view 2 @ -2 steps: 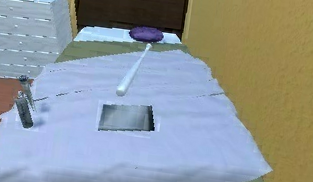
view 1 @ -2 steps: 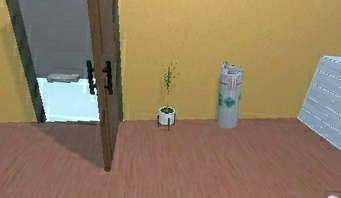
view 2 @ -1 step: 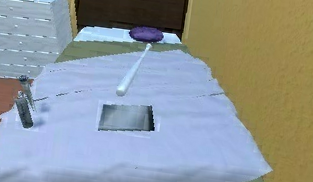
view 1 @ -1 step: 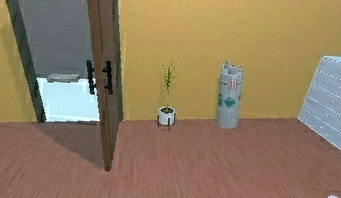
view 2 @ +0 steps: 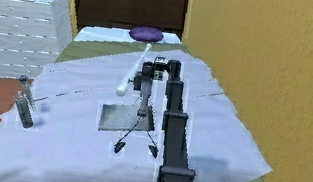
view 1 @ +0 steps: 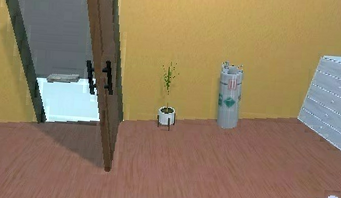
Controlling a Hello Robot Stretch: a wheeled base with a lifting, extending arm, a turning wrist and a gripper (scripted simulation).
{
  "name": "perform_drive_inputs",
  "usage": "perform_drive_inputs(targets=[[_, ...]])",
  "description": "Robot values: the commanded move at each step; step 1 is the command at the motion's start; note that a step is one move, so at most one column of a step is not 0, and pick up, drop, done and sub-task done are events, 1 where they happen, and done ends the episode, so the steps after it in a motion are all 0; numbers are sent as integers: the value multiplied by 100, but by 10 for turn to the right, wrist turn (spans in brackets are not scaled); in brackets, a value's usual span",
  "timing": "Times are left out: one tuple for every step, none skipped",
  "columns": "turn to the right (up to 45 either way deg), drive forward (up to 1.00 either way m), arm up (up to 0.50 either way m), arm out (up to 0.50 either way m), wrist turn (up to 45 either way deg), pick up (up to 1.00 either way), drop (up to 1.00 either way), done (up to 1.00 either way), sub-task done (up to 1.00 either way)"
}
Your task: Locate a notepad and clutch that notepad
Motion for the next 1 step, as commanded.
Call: perform_drive_inputs(targets=[[0, 0, 0, 0, 450, 0, 0, 0, 0]])
